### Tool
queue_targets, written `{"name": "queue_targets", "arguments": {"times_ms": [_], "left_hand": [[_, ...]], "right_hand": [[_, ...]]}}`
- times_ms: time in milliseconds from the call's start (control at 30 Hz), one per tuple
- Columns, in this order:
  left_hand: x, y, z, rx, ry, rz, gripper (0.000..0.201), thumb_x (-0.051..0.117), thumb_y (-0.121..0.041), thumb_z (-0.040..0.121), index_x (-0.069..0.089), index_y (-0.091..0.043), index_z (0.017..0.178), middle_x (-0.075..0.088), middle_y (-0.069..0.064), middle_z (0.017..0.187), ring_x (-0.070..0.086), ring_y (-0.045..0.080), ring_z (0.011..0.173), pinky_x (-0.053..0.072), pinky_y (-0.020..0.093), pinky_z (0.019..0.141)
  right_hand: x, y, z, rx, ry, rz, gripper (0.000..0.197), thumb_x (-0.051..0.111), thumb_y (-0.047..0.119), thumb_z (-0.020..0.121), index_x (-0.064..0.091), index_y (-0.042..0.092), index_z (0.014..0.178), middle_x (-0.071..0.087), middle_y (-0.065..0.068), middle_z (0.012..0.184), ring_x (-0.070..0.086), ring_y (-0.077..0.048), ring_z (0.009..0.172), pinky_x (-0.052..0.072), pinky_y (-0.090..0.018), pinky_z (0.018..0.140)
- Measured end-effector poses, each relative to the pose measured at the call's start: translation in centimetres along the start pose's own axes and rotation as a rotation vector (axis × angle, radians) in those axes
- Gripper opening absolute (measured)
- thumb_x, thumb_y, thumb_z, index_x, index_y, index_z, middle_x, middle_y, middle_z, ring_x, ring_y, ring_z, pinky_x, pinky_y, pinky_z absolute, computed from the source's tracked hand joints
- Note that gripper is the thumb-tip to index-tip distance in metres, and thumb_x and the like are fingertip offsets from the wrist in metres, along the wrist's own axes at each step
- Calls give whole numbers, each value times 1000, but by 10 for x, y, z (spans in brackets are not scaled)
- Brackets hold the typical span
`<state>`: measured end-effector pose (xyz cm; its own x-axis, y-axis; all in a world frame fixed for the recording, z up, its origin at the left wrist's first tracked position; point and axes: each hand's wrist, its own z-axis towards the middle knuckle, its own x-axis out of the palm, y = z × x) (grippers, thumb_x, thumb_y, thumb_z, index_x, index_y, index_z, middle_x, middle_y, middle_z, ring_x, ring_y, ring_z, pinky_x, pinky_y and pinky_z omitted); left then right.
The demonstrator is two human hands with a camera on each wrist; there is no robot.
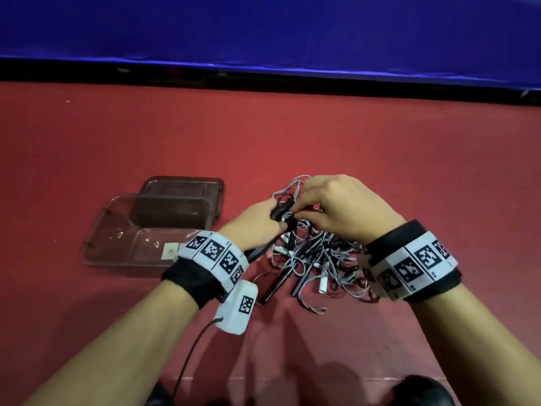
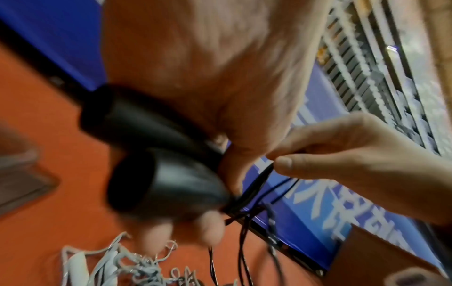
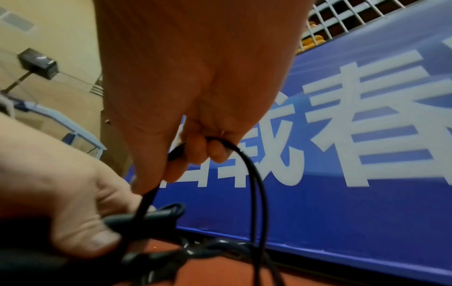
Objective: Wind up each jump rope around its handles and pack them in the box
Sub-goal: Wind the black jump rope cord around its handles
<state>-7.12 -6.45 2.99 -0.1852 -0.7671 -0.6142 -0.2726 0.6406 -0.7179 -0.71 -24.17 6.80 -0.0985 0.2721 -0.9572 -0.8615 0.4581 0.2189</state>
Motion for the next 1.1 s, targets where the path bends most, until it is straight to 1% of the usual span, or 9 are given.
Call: {"name": "queue_targets", "arguments": {"times_ms": [200,267,367,500,600,700,867,967,1100], "left_hand": [[-24,-8,-12,94,573,102,20,53,-17,106,45,-25,122,71,12,98,66,21,59,57,31,56],[-34,-6,-13,101,672,39,23,53,-15,106,45,-24,126,71,13,95,66,23,63,56,33,60],[-35,-5,-18,135,717,25,15,55,-16,105,51,-24,117,72,10,93,68,23,69,58,38,68],[-29,5,-21,189,616,-109,9,56,-14,104,54,-16,113,71,8,90,68,24,70,57,35,68],[-30,11,-19,215,509,-213,5,57,-13,104,56,-15,109,72,4,86,67,22,70,56,32,69],[-25,13,-18,148,399,-380,3,54,-9,104,53,-9,101,72,6,78,65,20,59,56,30,55],[-15,14,-15,30,236,-489,6,52,-13,104,54,-10,99,70,7,73,61,25,57,54,34,52],[-8,10,-12,33,184,-482,7,50,-15,105,52,-15,98,69,7,72,60,23,53,52,32,47],[-4,11,-10,87,166,-511,10,46,-22,109,47,-18,99,67,7,74,59,24,54,53,34,49]], "right_hand": [[1,-13,-6,149,21,490,22,88,27,76,81,22,96,76,6,89,66,-2,78,51,-23,72],[6,-12,-9,198,-2,728,17,87,16,77,81,9,91,75,5,77,60,2,64,44,-14,65],[18,-17,-13,182,5,878,15,84,16,76,81,7,88,71,3,83,62,-4,77,48,-20,76],[42,-21,-18,407,51,1180,15,74,27,81,79,13,81,70,-12,82,63,-16,70,52,-30,71],[64,-9,-20,562,48,1508,25,63,30,93,73,13,77,49,-7,59,38,-9,45,26,-24,49],[74,-1,-16,673,-54,1666,36,42,7,104,68,12,79,48,0,53,22,-1,38,10,-20,46],[72,0,-15,545,-145,1487,44,56,50,95,73,11,88,32,-3,65,19,-12,54,15,-25,50],[65,2,-18,553,-248,1293,43,57,41,99,75,2,103,27,-2,62,25,-14,55,24,-24,50],[63,15,-8,565,-354,1053,30,51,34,106,74,22,90,33,-9,64,31,-20,58,28,-29,51]]}}
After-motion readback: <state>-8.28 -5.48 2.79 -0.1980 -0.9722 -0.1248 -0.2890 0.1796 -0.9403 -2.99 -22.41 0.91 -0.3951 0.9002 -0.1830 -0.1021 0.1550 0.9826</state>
